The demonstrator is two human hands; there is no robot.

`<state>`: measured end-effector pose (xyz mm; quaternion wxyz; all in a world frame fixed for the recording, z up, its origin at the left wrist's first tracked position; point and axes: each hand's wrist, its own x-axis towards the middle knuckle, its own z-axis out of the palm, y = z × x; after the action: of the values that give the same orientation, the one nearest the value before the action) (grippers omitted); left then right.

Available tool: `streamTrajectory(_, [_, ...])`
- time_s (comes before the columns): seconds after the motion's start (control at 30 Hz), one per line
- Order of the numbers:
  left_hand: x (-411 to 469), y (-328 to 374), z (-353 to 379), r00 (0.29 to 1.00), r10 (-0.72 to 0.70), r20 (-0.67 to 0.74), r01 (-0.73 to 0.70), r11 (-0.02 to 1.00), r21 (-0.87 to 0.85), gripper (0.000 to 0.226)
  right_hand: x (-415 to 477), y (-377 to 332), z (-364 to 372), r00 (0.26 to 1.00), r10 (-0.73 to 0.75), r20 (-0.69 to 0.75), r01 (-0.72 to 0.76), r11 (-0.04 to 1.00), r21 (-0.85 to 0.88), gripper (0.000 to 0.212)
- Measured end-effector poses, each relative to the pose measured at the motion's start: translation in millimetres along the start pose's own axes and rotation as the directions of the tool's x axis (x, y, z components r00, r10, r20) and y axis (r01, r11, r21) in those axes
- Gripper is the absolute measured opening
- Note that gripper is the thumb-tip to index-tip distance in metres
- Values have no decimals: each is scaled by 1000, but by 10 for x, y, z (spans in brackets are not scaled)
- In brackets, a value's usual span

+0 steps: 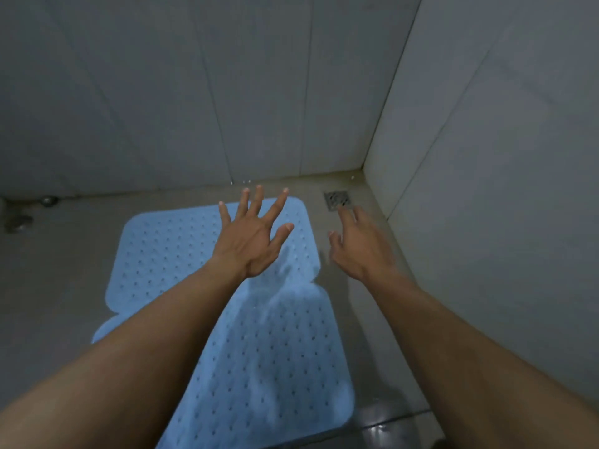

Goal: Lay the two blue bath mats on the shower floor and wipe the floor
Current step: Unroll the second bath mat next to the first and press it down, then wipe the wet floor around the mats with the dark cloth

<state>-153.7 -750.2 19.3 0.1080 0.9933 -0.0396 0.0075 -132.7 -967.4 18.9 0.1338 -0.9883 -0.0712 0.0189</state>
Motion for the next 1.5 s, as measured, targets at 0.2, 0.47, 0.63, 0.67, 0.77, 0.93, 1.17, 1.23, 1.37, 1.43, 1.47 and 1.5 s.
streamTrajectory(0.2, [210,469,-1444,998,38,-44,-37,999,13,63,39,-247,-1504,999,-23,-25,24,999,26,60])
streamTrajectory(0.47, [314,1161,-3453,999,40,-35,-38,998,58,61,-25,-409,-3669,999,-27,-25,27,999,22,62])
streamTrajectory(0.63, [477,1651,-4682,997,50,-60,-47,997,64,58,-12,-527,-4962,996,-55,-72,57,998,17,61])
streamTrajectory(0.67, [510,1722,-4907,997,63,-50,-60,996,60,57,-4,-551,-5187,995,-62,-81,63,998,11,61])
streamTrajectory(0.77, [615,1879,-5492,994,105,-32,-103,993,49,57,23,-617,-5783,991,-63,-121,64,998,7,61])
streamTrajectory(0.93, [808,2077,-6305,985,137,-109,-139,990,-18,60,47,-679,-6603,983,-26,-183,26,1000,0,60])
streamTrajectory(1.17, [989,2221,-7210,953,223,-205,-256,955,-149,64,219,-736,-7442,961,49,-271,-32,997,67,61])
streamTrajectory(1.23, [1086,2250,-7412,942,246,-228,-278,953,-120,66,217,-739,-7589,958,74,-275,-53,995,82,62])
streamTrajectory(1.37, [1376,2455,-7687,919,297,-258,-327,942,-80,67,273,-675,-7903,948,111,-297,-84,991,101,63])
streamTrajectory(1.43, [1565,2592,-7752,904,338,-262,-369,926,-76,66,344,-624,-8055,944,131,-303,-109,990,89,63])
streamTrajectory(1.47, [1664,2659,-7773,897,354,-265,-386,919,-78,67,396,-600,-8118,942,135,-306,-118,990,75,61])
streamTrajectory(1.5, [1772,2722,-7785,891,367,-266,-400,913,-81,67,461,-577,-8176,940,136,-312,-122,990,66,60])
